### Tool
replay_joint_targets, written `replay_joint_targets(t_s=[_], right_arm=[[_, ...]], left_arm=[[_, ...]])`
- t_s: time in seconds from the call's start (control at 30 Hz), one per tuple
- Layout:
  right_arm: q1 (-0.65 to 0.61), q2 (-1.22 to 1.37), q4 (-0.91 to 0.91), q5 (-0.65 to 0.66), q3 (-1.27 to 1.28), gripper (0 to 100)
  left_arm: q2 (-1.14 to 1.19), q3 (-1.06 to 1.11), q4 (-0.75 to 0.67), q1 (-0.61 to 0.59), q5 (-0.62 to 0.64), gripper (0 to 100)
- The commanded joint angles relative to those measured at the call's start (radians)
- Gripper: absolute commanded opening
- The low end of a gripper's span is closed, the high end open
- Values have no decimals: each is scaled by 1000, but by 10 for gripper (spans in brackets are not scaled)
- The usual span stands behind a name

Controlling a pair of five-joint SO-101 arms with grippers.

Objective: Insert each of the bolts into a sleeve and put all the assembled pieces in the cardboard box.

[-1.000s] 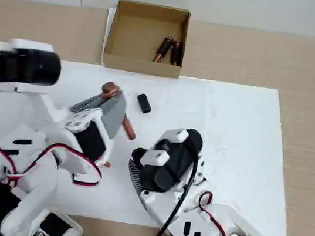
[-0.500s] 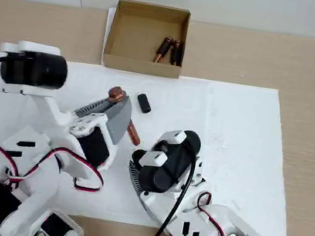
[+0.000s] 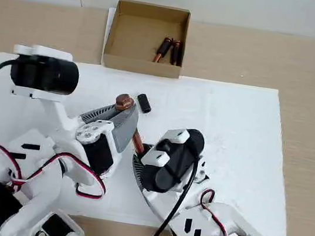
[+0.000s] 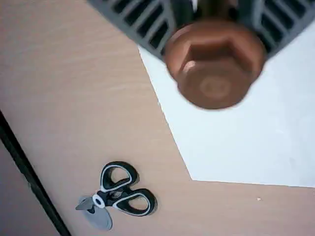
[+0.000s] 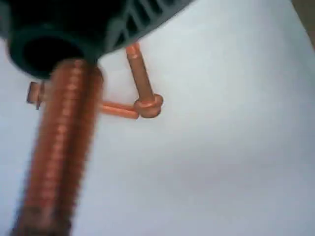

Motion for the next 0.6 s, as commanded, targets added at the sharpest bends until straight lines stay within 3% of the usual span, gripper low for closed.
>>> replay_joint_targets(t_s=[0.0,0.57], right_arm=[[12,-7,-33,11,-6,4],[5,-10,-28,12,-12,4]], left_arm=[[-11,18,-5,8,-9,6],[-8,81,-43,5,-38,6]])
